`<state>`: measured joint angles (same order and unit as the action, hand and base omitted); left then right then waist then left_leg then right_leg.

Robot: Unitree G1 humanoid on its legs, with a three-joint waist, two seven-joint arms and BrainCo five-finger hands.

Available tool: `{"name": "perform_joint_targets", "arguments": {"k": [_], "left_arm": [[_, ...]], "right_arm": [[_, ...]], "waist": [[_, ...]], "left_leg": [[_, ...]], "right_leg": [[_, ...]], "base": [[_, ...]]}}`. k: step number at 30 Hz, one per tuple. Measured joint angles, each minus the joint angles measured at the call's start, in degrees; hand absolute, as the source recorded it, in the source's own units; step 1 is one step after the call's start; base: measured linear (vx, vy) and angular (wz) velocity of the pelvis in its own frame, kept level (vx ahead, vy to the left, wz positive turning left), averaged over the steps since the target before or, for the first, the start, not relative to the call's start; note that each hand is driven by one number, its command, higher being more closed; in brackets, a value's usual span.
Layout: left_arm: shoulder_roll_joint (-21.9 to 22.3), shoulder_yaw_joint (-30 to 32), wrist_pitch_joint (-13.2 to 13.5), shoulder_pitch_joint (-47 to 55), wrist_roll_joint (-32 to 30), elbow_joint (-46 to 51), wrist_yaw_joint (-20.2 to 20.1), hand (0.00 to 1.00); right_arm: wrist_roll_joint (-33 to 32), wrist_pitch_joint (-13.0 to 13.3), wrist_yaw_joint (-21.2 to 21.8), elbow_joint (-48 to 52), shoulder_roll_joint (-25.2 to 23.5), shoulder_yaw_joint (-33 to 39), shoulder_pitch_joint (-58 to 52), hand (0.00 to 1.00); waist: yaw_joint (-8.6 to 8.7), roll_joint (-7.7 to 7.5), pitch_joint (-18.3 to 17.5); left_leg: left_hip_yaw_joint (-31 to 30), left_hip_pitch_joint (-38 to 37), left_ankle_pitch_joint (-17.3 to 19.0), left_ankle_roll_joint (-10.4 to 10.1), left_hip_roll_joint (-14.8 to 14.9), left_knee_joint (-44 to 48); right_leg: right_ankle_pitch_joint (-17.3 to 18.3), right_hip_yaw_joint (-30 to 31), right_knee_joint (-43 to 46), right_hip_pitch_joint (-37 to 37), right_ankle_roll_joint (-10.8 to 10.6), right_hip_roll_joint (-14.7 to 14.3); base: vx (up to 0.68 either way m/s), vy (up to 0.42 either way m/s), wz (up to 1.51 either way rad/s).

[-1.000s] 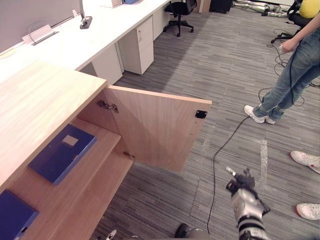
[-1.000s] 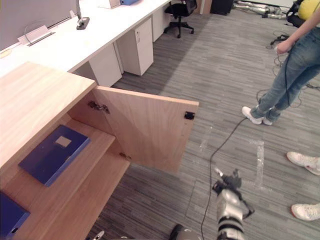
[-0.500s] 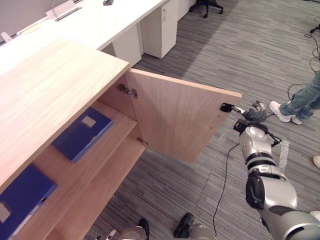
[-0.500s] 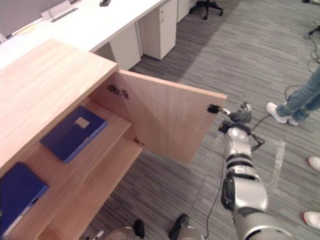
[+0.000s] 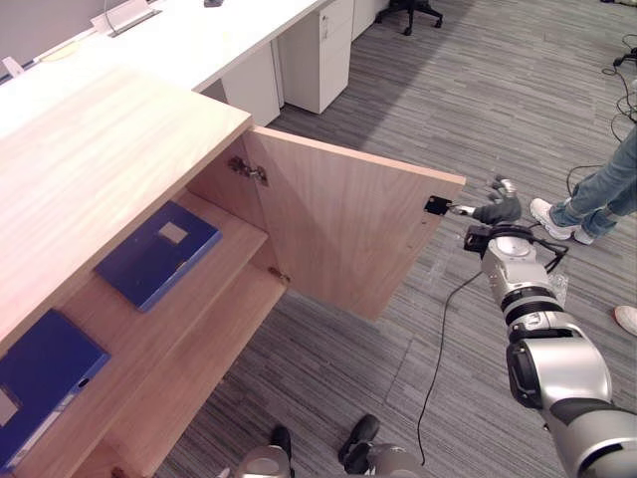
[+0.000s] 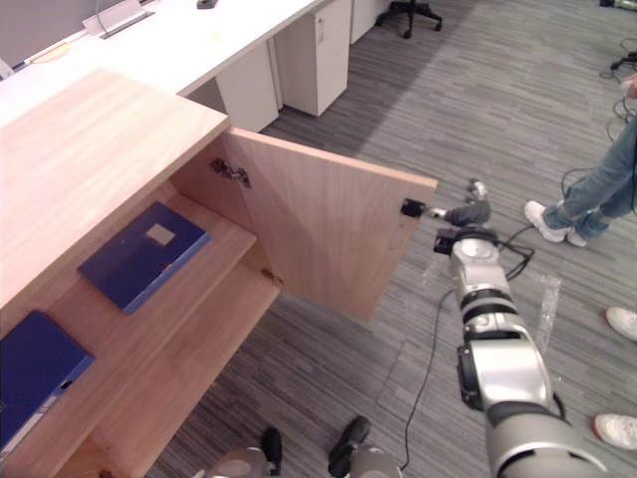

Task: Walk over to the cabinet, pick up the folder, carry it to the office cabinet, place the folder inside the office cabinet, then close the office cabinet door

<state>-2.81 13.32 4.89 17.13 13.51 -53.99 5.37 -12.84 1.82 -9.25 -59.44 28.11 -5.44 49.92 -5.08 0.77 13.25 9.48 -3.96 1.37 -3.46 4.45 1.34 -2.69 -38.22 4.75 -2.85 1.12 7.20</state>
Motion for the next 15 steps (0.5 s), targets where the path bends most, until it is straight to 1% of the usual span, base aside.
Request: {"name": "perform_joint_targets", "arguments": {"k": [1, 2, 3, 4, 6, 7, 8, 9, 10, 12, 13, 14, 15], "left_arm": [[-0.04, -0.06, 0.00, -0.02, 0.00, 0.00, -0.06, 0.00], [-0.20, -0.23, 0.01, -0.14, -0.01, 0.09, -0.24, 0.00], [-0.36, -0.49, 0.03, -0.16, -0.15, 0.12, -0.30, 0.00], [-0.38, -0.58, 0.06, -0.15, -0.27, 0.12, -0.40, 0.00], [-0.72, -0.63, 0.05, -0.11, -0.71, 0.03, -0.86, 0.00], [-0.89, -0.69, 0.05, -0.09, -1.27, -0.05, -0.90, 0.00], [-1.38, -0.76, 0.04, -0.10, -2.09, -0.40, -0.97, 0.00], [-2.10, -0.88, 0.02, -0.11, -2.75, -0.67, -1.32, 0.00], [-2.37, -0.85, 0.02, -0.21, -3.04, -0.74, -1.52, 0.00], [-3.10, -0.65, -0.02, -1.57, -4.44, -2.29, -2.24, 0.00], [-3.14, -0.46, -0.04, -1.81, -4.82, -2.44, -2.39, 0.00], [-3.19, -0.17, -0.05, -2.32, -5.18, -2.57, -2.56, 0.00], [-3.20, 0.08, -0.05, -2.59, -5.28, -2.59, -2.56, 0.00]], "right_arm": [[0.39, 0.00, 0.79, 0.12, 0.11, -1.24, 0.00, 0.00], [1.94, 0.01, 3.87, 0.85, -0.12, -6.55, -0.01, 0.00], [2.74, -0.32, 4.77, 1.72, -0.75, -10.35, -0.05, 0.00], [2.71, -0.71, 4.10, 1.58, -1.06, -10.03, -0.40, 0.00], [5.31, -0.68, 5.80, 4.21, 2.97, -18.90, -3.20, 0.00], [6.03, -0.70, 6.36, 5.36, 3.92, -21.26, -4.24, 0.00], [7.70, -0.75, 7.39, 7.46, 5.35, -26.22, -6.09, 0.00], [9.66, -0.85, 9.12, 9.65, 6.15, -30.71, -7.55, 0.00], [10.55, -0.91, 10.24, 10.87, 6.55, -33.04, -8.11, 0.00], [13.97, -1.07, 15.90, 16.41, 7.06, -41.43, -9.08, 0.00], [14.28, -1.08, 17.06, 18.36, 6.95, -43.51, -9.17, 0.00], [14.28, -0.63, 19.25, 21.75, 6.35, -46.65, -9.22, 0.00], [14.27, -0.05, 20.52, 23.24, 5.87, -48.24, -9.21, 0.00]], "waist": [[0.03, 0.00, -0.01], [0.03, -0.08, -0.15], [-0.01, -0.16, -0.25], [-0.03, -0.21, -0.29], [0.03, -0.60, -0.47], [0.18, -0.88, -0.68], [0.57, -1.48, -1.18], [1.04, -2.21, -1.66], [1.08, -2.57, -1.90], [0.91, -3.43, -2.41], [0.73, -3.50, -2.49], [0.38, -3.51, -2.62], [0.16, -3.53, -2.76]], "left_leg": [[0.00, 0.00, -0.02, -0.04, 0.06, 0.00], [-0.08, -0.01, -0.03, -0.11, 0.30, 0.00], [-0.24, -0.01, -0.03, -0.14, 0.41, -0.02], [-0.42, -0.02, -0.02, -0.16, 0.46, -0.04], [-0.43, -0.04, 0.04, -0.24, 0.43, -0.10], [-0.34, -0.06, 0.08, -0.30, 0.45, -0.10], [-0.04, -0.17, 0.24, -0.48, 0.61, -0.06], [0.33, -0.32, 0.45, -0.64, 0.82, 0.02], [0.57, -0.26, 0.62, -0.59, 0.96, 0.23], [1.34, 0.07, 1.93, -0.76, 1.74, 2.14], [1.59, 0.08, 2.11, -0.83, 1.93, 2.44], [1.83, 0.34, 2.46, -0.98, 2.13, 3.12], [1.81, 0.51, 2.54, -1.00, 2.24, 3.30]], "right_leg": [[-0.06, -0.01, 0.00, 0.00, 0.10, -0.06], [0.02, -0.09, -0.02, 0.06, 0.22, -0.30], [0.13, -0.19, -0.01, 0.10, 0.38, -0.41], [0.15, -0.25, -0.01, 0.17, 0.42, -0.46], [0.15, -0.23, -0.01, 0.19, 0.42, -0.45], [0.17, -0.22, -0.01, 0.19, 0.43, -0.47], [0.21, 0.00, -0.03, 0.18, 0.50, -0.65], [0.28, 0.38, -0.09, 0.18, 0.60, -0.92], [0.34, 0.64, -0.20, 0.12, 0.72, -1.14], [0.55, 1.45, -0.41, 0.17, 1.06, -1.95], [0.58, 1.69, -0.45, 0.18, 1.10, -2.18], [0.61, 1.94, -0.67, 0.17, 1.21, -2.61], [0.59, 2.01, -0.90, 0.16, 1.29, -2.84]], "base": [[0.00, 0.000, 0.00], [0.01, -0.018, 0.03], [0.02, -0.021, 0.06], [0.02, -0.011, 0.07], [0.01, 0.001, 0.02], [0.03, 0.020, -0.08], [0.04, 0.017, -0.14], [0.04, 0.010, -0.17], [0.02, -0.009, -0.21], [0.02, -0.030, -0.22], [0.01, -0.041, -0.18], [0.01, -0.034, -0.10], [0.01, -0.049, -0.03]]}}
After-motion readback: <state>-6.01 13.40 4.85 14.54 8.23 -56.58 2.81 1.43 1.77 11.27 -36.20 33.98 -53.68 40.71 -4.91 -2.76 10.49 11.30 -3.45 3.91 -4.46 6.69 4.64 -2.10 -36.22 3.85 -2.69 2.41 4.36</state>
